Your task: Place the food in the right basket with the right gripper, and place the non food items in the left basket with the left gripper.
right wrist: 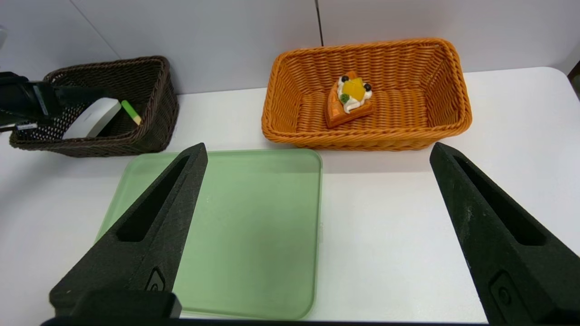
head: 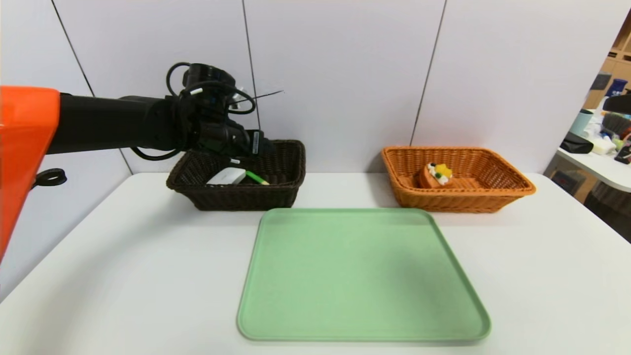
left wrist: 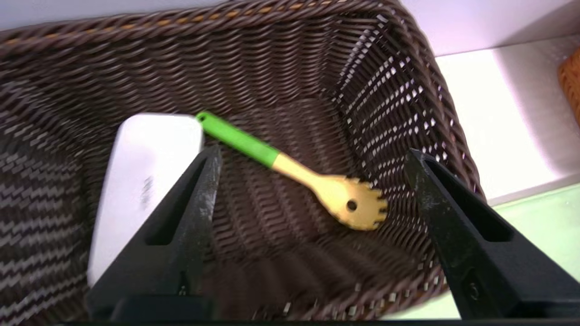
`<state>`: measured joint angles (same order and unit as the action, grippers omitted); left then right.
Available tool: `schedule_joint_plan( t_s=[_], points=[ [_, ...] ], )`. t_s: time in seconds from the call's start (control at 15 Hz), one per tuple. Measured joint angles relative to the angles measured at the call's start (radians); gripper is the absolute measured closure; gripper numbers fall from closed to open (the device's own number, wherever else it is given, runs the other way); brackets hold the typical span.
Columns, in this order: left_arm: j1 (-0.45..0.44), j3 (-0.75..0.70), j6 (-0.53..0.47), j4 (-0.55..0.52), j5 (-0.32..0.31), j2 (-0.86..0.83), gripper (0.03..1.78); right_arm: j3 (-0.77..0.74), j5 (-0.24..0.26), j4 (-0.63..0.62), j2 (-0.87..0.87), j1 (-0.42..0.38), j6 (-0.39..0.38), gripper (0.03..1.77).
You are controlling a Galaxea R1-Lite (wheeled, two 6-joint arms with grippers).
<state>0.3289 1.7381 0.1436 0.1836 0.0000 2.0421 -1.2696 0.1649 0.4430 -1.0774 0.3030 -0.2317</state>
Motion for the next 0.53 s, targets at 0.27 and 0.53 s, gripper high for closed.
schedule_joint_plan(
  t_s=[0.27,0.53],
  points=[
    [-0.014,-0.056,-0.024,0.179,0.193,-0.153,0.27,0.000,0.008,-0.001,0.000,0.000,0.001,0.10],
    [-0.018,-0.140,-0.014,0.245,0.456,-0.314,0.20,0.006,0.033,0.001,-0.005,-0.014,0.031,0.10]
  ],
)
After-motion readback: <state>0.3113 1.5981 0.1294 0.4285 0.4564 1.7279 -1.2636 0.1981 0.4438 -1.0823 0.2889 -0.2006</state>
